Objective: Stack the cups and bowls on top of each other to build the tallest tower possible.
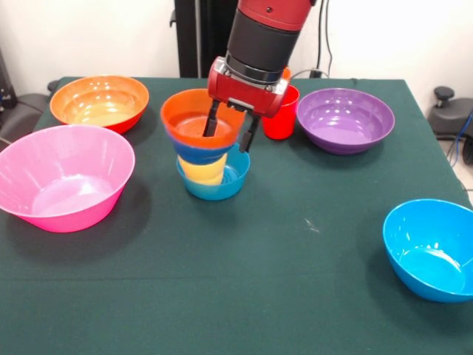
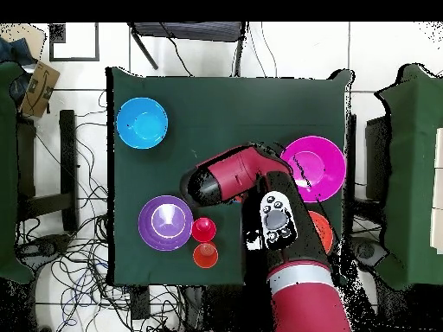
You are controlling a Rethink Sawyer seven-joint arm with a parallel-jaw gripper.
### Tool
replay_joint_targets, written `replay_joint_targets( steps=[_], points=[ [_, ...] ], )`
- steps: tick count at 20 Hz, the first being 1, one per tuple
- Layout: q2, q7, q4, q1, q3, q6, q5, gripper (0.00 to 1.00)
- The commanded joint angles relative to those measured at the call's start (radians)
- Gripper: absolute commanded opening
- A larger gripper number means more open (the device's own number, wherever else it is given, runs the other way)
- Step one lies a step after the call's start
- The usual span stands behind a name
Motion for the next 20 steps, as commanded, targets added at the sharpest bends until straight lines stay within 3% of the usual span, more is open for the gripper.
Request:
replay_joint_targets(
  steps=[1,15,20],
  points=[
    [0.021,-0.202,-0.033,-0.036,0.112,0.059,0.041,1.0],
    [-0.012,-0.252,-0.007,-0.061,0.152,0.111,0.096,1.0],
    [-0.041,-0.274,-0.011,-0.069,0.169,0.176,0.124,1.0]
  ],
)
